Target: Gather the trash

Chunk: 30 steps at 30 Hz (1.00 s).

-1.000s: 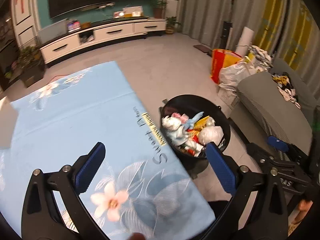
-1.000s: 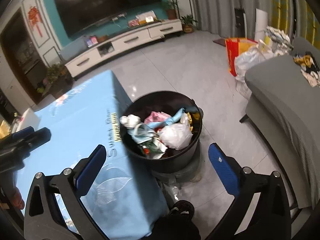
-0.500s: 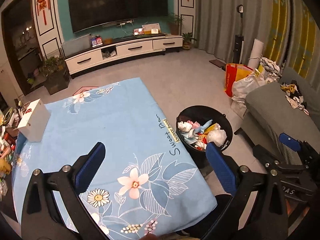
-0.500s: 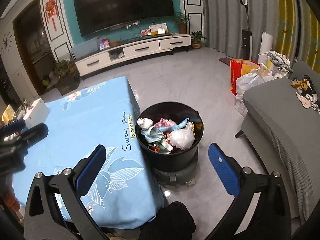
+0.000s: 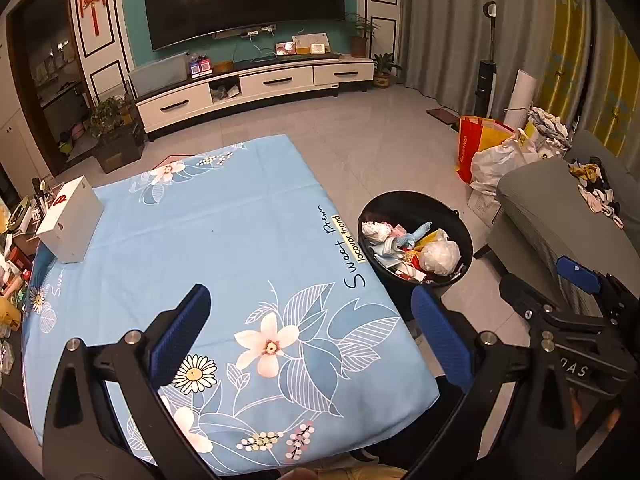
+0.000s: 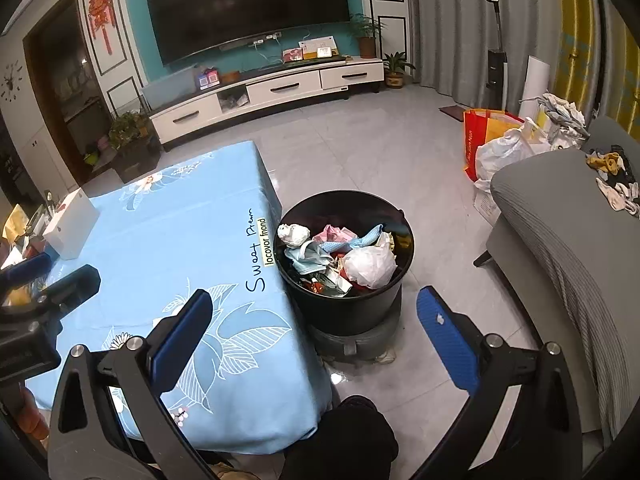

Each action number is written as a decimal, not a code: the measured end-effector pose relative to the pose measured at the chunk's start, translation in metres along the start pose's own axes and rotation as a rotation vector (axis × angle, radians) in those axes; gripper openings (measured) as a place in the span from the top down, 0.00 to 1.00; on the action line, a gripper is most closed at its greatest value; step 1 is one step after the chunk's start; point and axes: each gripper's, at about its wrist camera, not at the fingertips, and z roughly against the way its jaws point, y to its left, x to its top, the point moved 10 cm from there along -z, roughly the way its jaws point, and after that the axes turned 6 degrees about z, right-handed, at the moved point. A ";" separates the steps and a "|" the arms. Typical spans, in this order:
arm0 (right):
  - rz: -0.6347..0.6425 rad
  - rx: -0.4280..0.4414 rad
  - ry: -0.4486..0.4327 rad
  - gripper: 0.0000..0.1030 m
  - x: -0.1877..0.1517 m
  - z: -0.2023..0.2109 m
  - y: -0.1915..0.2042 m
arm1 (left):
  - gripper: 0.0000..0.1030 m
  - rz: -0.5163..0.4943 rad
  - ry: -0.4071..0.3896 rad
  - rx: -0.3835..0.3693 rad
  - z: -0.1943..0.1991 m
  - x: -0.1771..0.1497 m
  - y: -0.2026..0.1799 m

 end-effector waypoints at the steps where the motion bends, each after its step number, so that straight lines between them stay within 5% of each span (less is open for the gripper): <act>1: 0.000 -0.004 0.000 0.03 0.000 0.000 0.000 | 0.03 -0.001 0.000 0.000 0.000 0.000 0.000; 30: 0.022 0.003 -0.002 0.03 -0.002 0.003 0.009 | 0.03 0.011 -0.007 0.025 0.000 -0.002 0.009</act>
